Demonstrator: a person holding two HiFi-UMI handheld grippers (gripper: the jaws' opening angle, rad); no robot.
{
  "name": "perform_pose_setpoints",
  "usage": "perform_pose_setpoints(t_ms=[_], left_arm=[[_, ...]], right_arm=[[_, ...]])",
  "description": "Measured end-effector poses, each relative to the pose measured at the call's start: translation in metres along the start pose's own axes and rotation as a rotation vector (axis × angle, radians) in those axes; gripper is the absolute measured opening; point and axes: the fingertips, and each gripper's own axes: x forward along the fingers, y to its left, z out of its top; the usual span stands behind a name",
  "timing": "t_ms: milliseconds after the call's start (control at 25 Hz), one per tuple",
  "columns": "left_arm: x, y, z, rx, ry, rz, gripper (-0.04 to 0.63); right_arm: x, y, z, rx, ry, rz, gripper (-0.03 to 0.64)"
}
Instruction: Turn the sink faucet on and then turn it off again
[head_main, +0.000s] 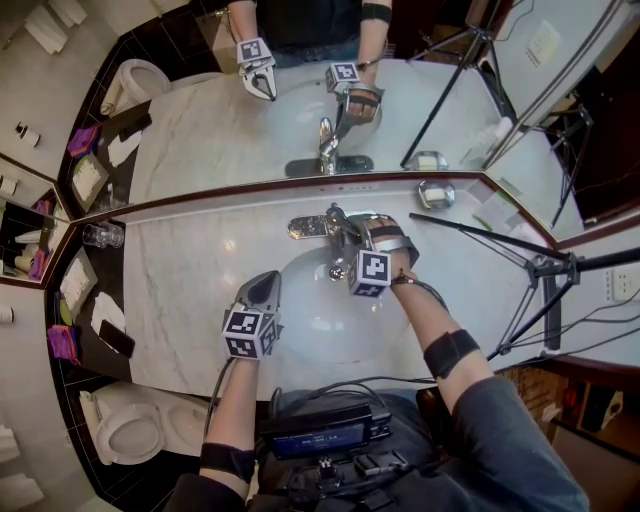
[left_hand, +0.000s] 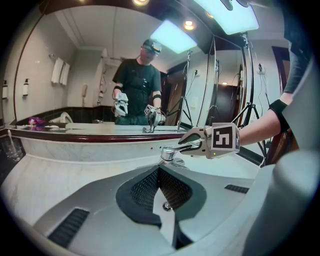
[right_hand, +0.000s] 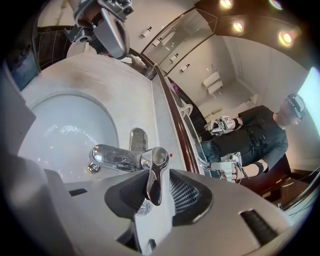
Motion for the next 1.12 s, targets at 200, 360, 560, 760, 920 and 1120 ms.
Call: perform_pose_setpoints(t_ms=[200, 360, 560, 760, 920, 1120], left_arm=[[0.0, 0.002, -0.003, -0.004, 0.003, 0.003, 0.001], [0.001, 0.001, -0.006, -0.011, 0.006, 0.001, 0.001], [0.001, 0.0, -0.005, -0.014, 0.001, -0.001, 0.001], [0.001, 0.0, -0.007, -0.016, 0.001, 0.003, 0.001], [0.001, 0.0, -0.008, -0.02, 0.003, 0.003, 0.001], [0.001, -0.001, -0.007, -0.019, 0.003, 0.002, 0.001]], right_arm=[[0.003, -0.007, 0.009, 0.059, -0.04, 0.007, 0.14], [0.003, -0.014, 0.013, 0.049, -0.047, 0.023, 0.14], [0.009, -0.016, 0.018, 0.052, -0.061, 0.077, 0.141], [0.012, -0.019, 0.015, 0.073, -0.05, 0.091, 0.14], [0.012, -0.017, 0.016, 0.074, -0.049, 0.123, 0.141], [0.012, -0.017, 0.015, 0.077, -0.04, 0.116, 0.141]])
